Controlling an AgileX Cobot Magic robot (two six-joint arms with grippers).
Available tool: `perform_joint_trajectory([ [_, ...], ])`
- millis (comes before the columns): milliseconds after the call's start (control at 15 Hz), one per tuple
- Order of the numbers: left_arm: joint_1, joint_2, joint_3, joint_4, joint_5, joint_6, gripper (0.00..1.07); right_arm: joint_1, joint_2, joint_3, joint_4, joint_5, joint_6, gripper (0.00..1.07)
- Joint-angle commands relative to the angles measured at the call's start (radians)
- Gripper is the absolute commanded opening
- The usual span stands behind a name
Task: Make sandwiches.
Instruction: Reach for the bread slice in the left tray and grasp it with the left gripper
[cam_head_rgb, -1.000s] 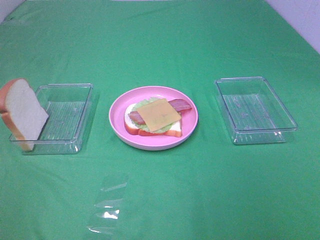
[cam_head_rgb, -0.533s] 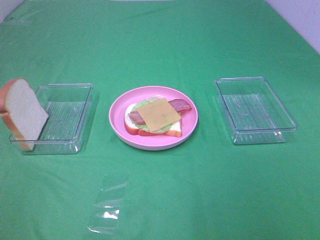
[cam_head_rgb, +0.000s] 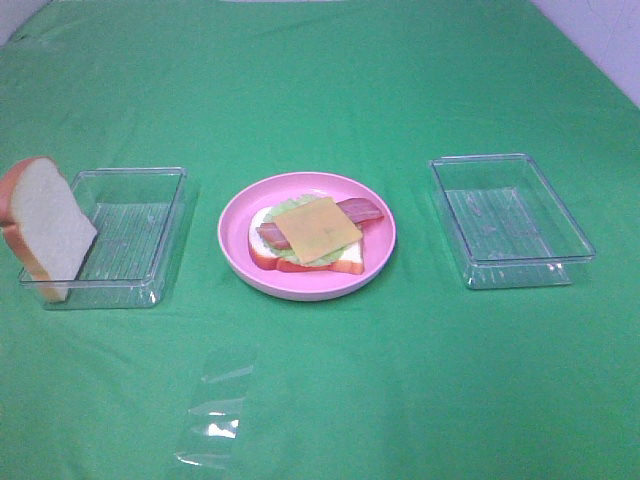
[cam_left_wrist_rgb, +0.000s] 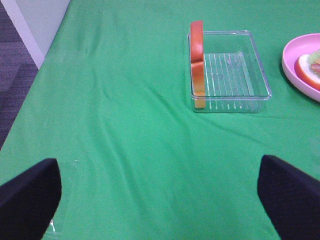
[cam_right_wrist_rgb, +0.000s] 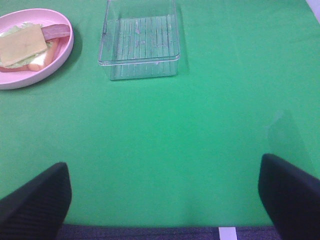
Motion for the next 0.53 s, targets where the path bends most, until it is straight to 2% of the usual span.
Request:
perform_joint_trajectory([
  [67, -0.005, 0.058, -0.019, 0.0, -0.036, -0.008, 1.0, -0.002, -0.028, 0.003, 0.005, -0.004, -0.012, 0.98],
  [133, -0.005, 0.157, -0.051, 0.0, -0.12, -0.042, 1.0, -0.002, -0.028, 0.003, 0.005, -0.004, -0.012, 0.98],
  [200, -0.005, 0.227, -0.066, 0.0, -0.15, -0.053, 1.0, -0.002, -0.028, 0.003, 0.005, -0.004, -0.012, 0.98],
  [533, -0.005, 0.624, -0.199, 0.0, -0.174, -0.055, 1.0, -0.002, -0.028, 0.003, 0.005, -0.004, -0.012, 0.98],
])
